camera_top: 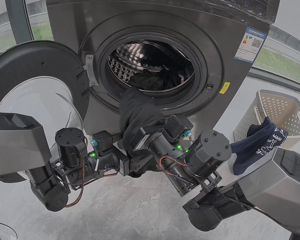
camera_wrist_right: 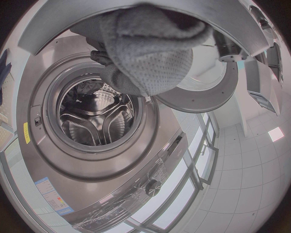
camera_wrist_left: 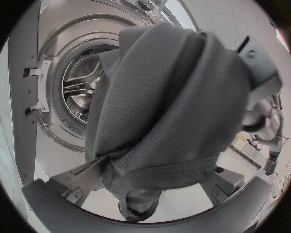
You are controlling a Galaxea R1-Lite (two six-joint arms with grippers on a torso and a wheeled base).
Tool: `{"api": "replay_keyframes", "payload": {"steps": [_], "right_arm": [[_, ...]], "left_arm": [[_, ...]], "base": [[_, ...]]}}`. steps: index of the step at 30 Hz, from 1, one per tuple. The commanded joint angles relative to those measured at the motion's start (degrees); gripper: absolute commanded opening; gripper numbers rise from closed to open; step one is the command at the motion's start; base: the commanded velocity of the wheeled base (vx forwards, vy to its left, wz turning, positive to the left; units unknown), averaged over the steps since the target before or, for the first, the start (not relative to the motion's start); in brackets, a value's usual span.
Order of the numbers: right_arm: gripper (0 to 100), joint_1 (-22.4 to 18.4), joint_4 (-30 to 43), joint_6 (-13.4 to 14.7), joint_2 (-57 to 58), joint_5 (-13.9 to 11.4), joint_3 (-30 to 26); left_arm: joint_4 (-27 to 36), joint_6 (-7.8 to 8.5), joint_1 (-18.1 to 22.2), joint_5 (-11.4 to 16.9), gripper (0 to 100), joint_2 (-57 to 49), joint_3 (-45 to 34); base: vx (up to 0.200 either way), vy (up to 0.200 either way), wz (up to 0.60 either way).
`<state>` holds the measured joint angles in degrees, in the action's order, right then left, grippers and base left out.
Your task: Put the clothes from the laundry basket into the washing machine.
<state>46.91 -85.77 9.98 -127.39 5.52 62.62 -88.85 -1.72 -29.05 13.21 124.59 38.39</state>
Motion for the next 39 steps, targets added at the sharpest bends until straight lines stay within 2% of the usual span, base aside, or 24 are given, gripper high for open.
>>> {"api": "replay_keyframes", "payload": {"steps": [1, 9, 10, 14, 19, 22, 23, 25, 27, 30, 31, 35, 37, 39], "right_arm": [[0, 0.82, -0.01, 0.04, 0.13, 0.19, -0.22], [0, 0.9, -0.1, 0.21, 0.21, 0.28, -0.57], [0, 0.9, -0.1, 0.21, 0.13, 0.19, -0.57], [0, 0.82, -0.1, 0.47, 0.13, 0.28, -0.75], [0, -0.33, -0.71, 0.65, 0.57, 0.37, -3.3], [0, -2.35, -0.71, 1.18, 1.44, 0.54, -5.32], [0, -4.19, -0.8, 1.79, 1.44, 1.51, -6.02], [0, -5.16, -0.8, 2.14, 1.27, 1.77, -6.2], [0, -6.74, -0.8, 2.14, 0.92, 1.86, -7.69], [0, -6.92, -0.98, 2.32, 0.57, 1.86, -8.04], [100, -6.83, -0.98, 2.5, 0.48, 1.86, -8.22], [100, -5.95, -0.89, 2.5, 0.92, 1.77, -8.92], [100, -5.86, -0.8, 1.71, 1.71, 1.16, -12.26], [100, -5.78, -0.62, 0.04, 4.7, 0.19, -18.15]], "left_arm": [[-0.01, -0.13, 1.45, -1.0, 100, 2.94, 3.71], [-0.01, -0.21, 2.33, -1.7, 100, 6.28, 6.52], [-0.01, -0.21, 2.33, -1.96, 0, 6.37, 6.61], [-0.01, -0.83, 2.42, -3.55, 0, 6.46, 8.55], [-0.19, -2.85, 3.74, -6.89, 0, 5.67, 10.65], [-0.19, -3.12, 4.18, -6.97, 0, 4.88, 10.3], [-0.19, -3.2, 4.27, -6.89, 0, 3.73, 9.95], [-0.19, -3.47, 4.27, -6.89, 0, 3.12, 9.6], [-0.19, -4.79, 3.83, -6.89, 0, 1.71, 9.25], [-0.19, -5.31, 3.65, -6.89, 0, 0.74, 9.16], [-0.19, -5.4, 3.65, -6.89, 0, 0.39, 8.98], [-0.19, -5.4, 3.65, -6.89, 0, -1.19, 6.96], [-0.36, -5.14, 3.47, -7.06, 0, -2.51, 4.24], [-0.36, -5.49, 2.16, -6.62, 0, -7.61, -2.18]], "base": [[0.0, 0.0, 0.0], [0.0, 0.0, 0.0], [0.0, 0.0, 0.0], [0.0, 0.0, 0.0], [0.0, 0.0, 0.0], [0.0, 0.0, 0.0], [0.0, 0.0, 0.0], [0.0, 0.0, 0.0], [0.0, 0.0, 0.0], [0.0, 0.0, 0.0], [0.0, 0.0, 0.0], [0.0, 0.0, 0.0], [0.0, 0.0, 0.0], [0.0, 0.0, 0.0]]}}
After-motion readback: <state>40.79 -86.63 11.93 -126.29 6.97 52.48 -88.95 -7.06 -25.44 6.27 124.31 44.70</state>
